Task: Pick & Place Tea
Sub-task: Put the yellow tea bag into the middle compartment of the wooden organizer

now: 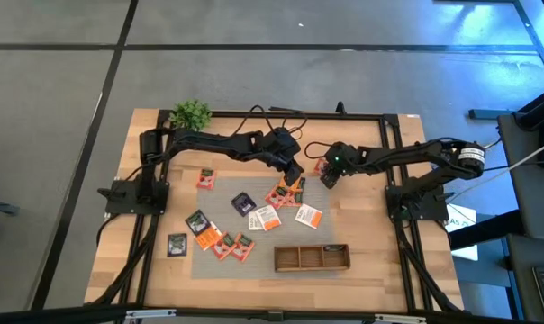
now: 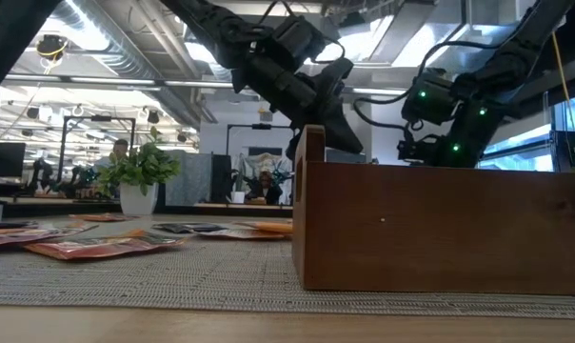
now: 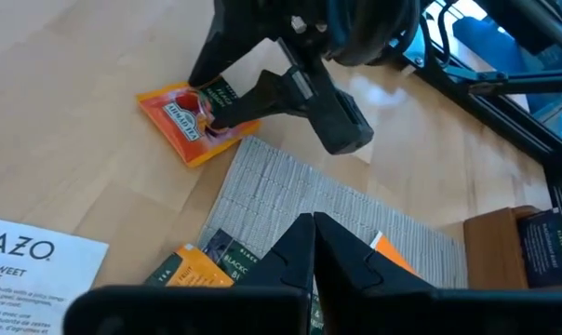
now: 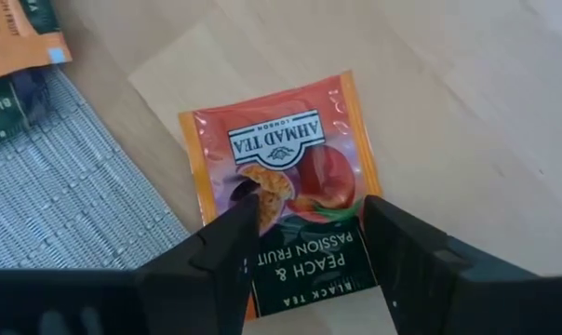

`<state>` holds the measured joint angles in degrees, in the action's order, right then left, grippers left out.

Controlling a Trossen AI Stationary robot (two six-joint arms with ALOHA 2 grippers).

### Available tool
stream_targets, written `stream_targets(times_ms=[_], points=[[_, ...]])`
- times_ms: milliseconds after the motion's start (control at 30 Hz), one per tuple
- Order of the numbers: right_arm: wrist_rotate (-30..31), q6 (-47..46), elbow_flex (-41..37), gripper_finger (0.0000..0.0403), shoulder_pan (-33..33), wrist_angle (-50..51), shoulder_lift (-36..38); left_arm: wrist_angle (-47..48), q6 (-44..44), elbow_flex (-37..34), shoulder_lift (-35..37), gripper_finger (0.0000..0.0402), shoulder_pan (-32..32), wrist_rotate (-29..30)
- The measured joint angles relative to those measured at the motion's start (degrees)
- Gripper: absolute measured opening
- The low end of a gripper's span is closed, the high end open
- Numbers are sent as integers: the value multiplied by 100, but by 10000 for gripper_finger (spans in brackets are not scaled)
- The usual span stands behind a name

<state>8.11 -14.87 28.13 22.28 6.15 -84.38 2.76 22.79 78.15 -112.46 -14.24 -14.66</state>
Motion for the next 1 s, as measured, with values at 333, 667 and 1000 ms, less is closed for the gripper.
stream_targets(times_ms=[333,667,1000], points=[[-58,52,-19,126,0,58,129,-1,0,0,0,2,0,10],[-297,46,-23,100,20,97,138,0,1,0,0,3,29,252],[-300,51,-28,71,20,101,136,0,144,0,0,3,81,308]])
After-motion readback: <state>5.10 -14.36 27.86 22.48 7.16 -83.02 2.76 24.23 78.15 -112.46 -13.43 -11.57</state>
